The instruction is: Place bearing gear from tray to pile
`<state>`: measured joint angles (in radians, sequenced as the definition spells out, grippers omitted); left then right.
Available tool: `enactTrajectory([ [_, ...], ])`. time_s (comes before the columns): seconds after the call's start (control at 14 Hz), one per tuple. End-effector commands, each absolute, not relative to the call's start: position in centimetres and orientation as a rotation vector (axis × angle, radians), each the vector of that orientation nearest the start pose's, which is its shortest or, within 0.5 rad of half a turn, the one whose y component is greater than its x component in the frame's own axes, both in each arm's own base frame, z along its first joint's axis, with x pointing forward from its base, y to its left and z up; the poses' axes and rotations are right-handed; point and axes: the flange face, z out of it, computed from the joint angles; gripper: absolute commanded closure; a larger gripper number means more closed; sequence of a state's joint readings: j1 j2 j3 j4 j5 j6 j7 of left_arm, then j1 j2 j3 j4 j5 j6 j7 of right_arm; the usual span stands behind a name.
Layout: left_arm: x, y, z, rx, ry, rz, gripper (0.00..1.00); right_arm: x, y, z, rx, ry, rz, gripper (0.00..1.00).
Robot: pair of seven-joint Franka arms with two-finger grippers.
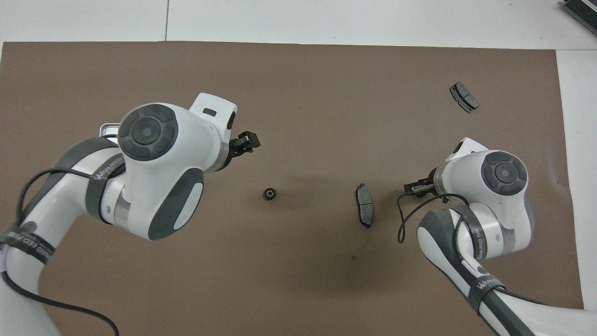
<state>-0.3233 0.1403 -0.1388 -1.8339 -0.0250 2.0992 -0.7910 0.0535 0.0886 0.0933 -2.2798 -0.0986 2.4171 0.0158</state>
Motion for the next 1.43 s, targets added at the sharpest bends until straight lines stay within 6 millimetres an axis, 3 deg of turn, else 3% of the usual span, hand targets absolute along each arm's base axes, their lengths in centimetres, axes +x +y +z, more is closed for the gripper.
enactTrajectory([
  [0.0,56.5,-22.6,49.1,-3.196,-0.456,-0.041,0.00,53.3,9.7,34.5,-3.148,-0.312,-0.168,0.02],
  [0.29,57.4,-14.3,54.0,-3.205,-0.126,0.165,0.01,53.0,16.7,36.2,-3.122,-0.163,-0.191,0.00],
  [0.43,57.0,-10.4,56.4,-3.204,-0.113,0.137,0.00,53.1,19.2,36.3,-3.113,-0.128,-0.197,0.00],
  [0.57,56.1,-7.9,58.6,-3.200,-0.104,0.100,0.00,52.9,23.7,36.0,-3.098,-0.090,-0.195,0.00],
  [0.79,56.3,-6.2,60.8,-3.105,-0.065,-0.003,0.00,51.5,29.3,35.1,-3.084,-0.011,-0.180,0.00],
  [0.93,57.2,-5.9,62.0,-3.111,-0.048,-0.079,0.00,51.2,32.3,35.5,-3.067,0.032,-0.193,0.00],
  [1.07,58.4,-4.5,63.0,-3.111,0.010,-0.195,0.00,51.0,36.4,34.3,-3.064,0.068,-0.180,0.00],
  [1.21,58.6,-4.5,63.2,-3.114,0.020,-0.246,0.00,52.0,40.2,33.1,-3.095,0.115,-0.178,0.00],
  [1.36,58.2,-4.7,62.2,-3.115,0.019,-0.208,0.00,52.8,42.9,31.9,-3.115,0.147,-0.193,0.01],
])
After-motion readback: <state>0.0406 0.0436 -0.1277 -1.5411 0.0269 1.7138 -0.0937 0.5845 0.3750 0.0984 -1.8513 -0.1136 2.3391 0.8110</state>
